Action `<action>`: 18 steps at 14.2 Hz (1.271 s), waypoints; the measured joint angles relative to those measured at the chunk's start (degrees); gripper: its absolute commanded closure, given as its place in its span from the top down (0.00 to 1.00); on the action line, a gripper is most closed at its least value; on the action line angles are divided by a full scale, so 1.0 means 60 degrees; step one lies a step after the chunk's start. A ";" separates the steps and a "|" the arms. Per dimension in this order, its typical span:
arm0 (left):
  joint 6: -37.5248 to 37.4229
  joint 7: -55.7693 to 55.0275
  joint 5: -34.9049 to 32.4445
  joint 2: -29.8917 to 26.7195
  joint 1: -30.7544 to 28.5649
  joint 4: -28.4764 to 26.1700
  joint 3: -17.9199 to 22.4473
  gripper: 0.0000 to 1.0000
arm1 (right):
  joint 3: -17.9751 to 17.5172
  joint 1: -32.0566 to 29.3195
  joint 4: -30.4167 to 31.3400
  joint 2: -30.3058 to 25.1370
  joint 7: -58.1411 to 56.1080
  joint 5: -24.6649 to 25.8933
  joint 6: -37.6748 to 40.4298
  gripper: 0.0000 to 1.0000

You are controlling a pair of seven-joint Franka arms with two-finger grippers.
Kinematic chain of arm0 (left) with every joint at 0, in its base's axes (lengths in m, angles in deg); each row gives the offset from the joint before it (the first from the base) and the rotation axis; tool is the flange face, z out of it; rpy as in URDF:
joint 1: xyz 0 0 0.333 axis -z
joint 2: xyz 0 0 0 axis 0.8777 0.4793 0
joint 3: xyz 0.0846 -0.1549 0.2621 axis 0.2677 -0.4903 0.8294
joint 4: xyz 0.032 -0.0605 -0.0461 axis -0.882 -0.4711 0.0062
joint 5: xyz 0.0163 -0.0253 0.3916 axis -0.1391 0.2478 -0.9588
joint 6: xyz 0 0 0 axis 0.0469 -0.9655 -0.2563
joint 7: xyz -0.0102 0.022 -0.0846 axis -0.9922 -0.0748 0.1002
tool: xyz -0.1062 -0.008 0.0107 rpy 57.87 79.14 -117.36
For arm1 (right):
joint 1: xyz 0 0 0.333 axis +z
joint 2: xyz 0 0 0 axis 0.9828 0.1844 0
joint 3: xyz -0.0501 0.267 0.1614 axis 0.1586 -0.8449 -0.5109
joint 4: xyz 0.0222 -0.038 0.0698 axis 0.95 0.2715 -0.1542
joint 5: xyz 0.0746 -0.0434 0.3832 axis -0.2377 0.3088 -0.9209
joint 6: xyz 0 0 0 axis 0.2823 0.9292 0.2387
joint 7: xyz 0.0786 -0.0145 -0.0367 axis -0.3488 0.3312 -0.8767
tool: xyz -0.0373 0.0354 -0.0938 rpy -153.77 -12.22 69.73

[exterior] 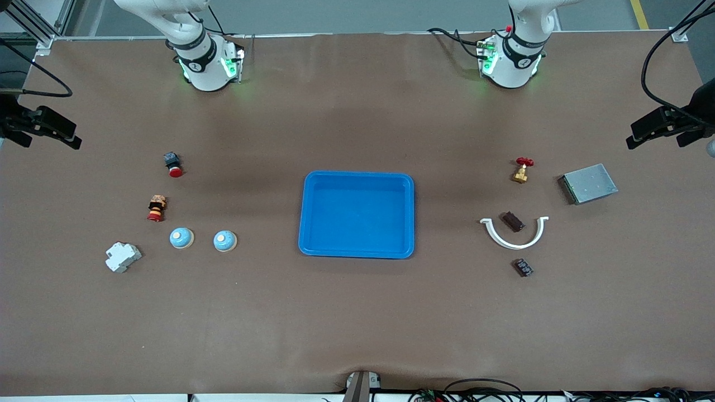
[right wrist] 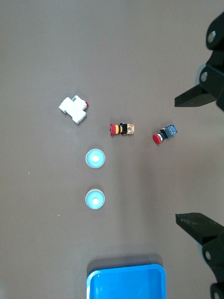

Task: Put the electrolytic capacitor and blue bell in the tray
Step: 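Move the right gripper toward the bells while the left gripper approaches capacitors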

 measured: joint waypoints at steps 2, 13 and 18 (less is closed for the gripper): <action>-0.0002 0.0000 0.0000 0.0171 0.0001 -0.0009 0.0000 1.00 | 0.0000 0.0000 -0.0002 0.0005 0.0000 0.0000 0.0000 1.00; 0.0087 0.0034 -0.0186 0.2013 -0.0021 -0.0026 0.0015 1.00 | -0.0029 0.0000 -0.0010 0.0081 -0.0001 0.0000 0.0000 1.00; 0.1268 0.0034 -0.0497 0.3428 -0.0119 -0.0043 0.0028 1.00 | -0.0086 0.0013 -0.0002 0.0114 0.0010 -0.0005 0.0022 1.00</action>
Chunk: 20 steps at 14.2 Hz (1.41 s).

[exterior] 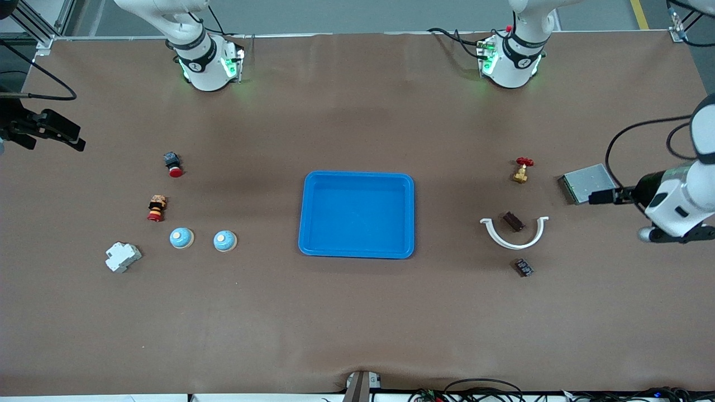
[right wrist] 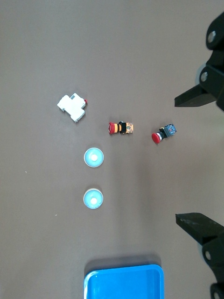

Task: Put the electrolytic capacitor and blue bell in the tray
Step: 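Move the right gripper toward the bells while the left gripper approaches capacitors, then lower the right gripper over a bell while the left gripper descends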

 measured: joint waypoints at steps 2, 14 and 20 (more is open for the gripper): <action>0.0506 -0.0001 0.0000 0.0506 0.0019 -0.0023 -0.0002 1.00 | -0.0027 0.0109 0.0004 0.0011 0.0174 -0.0006 0.0006 1.00; 0.3917 -0.4010 0.0449 0.1818 0.1085 -0.2073 -0.0185 1.00 | -0.0120 0.1652 0.0152 0.1473 0.2116 -0.0255 -0.0593 1.00; 0.4050 -0.5595 0.0449 0.2255 0.1283 -0.2452 -0.0171 0.94 | -0.0120 0.2019 0.0181 0.2767 0.2672 -0.0400 -0.2054 1.00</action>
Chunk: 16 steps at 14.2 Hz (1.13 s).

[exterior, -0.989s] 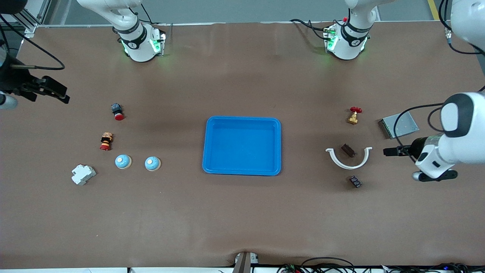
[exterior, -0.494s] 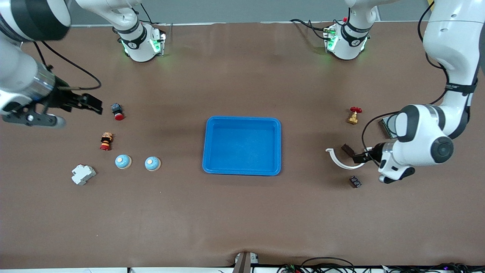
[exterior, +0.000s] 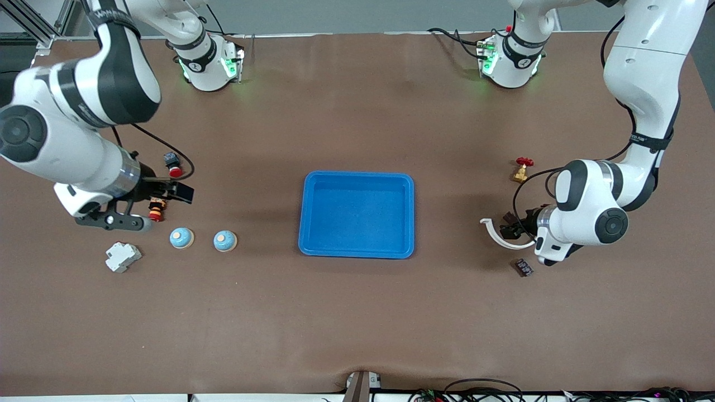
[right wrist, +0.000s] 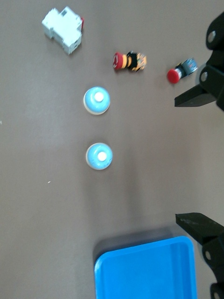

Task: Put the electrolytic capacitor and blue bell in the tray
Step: 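Lower the right gripper over a bell while the left gripper descends, then close the right gripper on the bell while the left gripper grasps capacitor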

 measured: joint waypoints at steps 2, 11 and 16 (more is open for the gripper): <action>0.0066 -0.0060 -0.0003 0.0129 0.0000 -0.0050 0.0016 0.94 | 0.0002 0.0008 0.0014 0.0363 0.0014 -0.0021 -0.0467 1.00; 0.0117 -0.0062 -0.0082 0.0306 -0.0019 -0.0097 0.0065 0.89 | -0.0001 0.0229 0.0769 0.1768 -0.0432 -0.0011 -0.3313 1.00; 0.0118 -0.0062 -0.0084 0.0310 -0.0021 -0.0108 0.0079 0.82 | 0.0069 0.0266 0.1041 0.2332 -0.2269 -0.0009 -0.3897 1.00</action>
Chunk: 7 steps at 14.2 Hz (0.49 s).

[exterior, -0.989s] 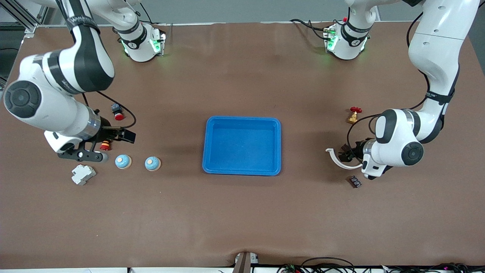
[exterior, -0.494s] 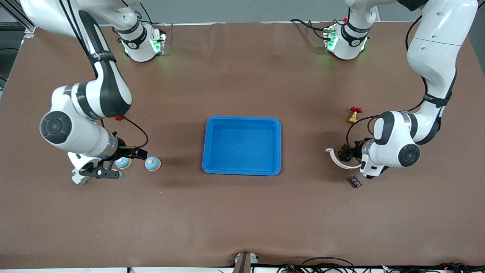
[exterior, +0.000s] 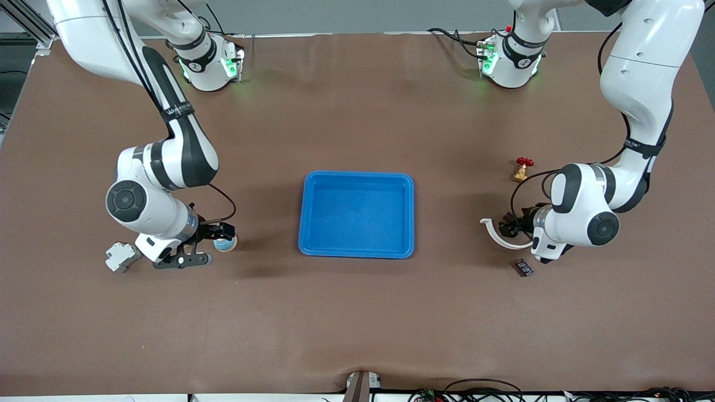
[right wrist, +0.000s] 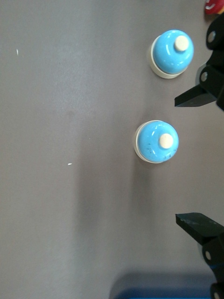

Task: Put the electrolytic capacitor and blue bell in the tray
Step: 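Close the right gripper on the bell while the left gripper grasps capacitor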

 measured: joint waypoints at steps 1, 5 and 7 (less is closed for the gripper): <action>0.0000 0.0000 0.0000 0.0003 0.0000 -0.0002 0.0003 0.80 | 0.0019 -0.0001 0.0004 0.0082 -0.0304 0.0000 -0.0015 1.00; 0.0003 0.0000 0.0000 0.0012 -0.0013 -0.0005 0.0022 0.74 | 0.0079 -0.0057 0.0014 0.0476 -0.1512 0.0000 -0.0237 1.00; 0.0009 0.0000 -0.0001 0.0029 -0.0016 -0.0006 0.0037 0.68 | 0.0094 -0.0109 0.0014 0.0642 -0.1889 0.0000 -0.0241 1.00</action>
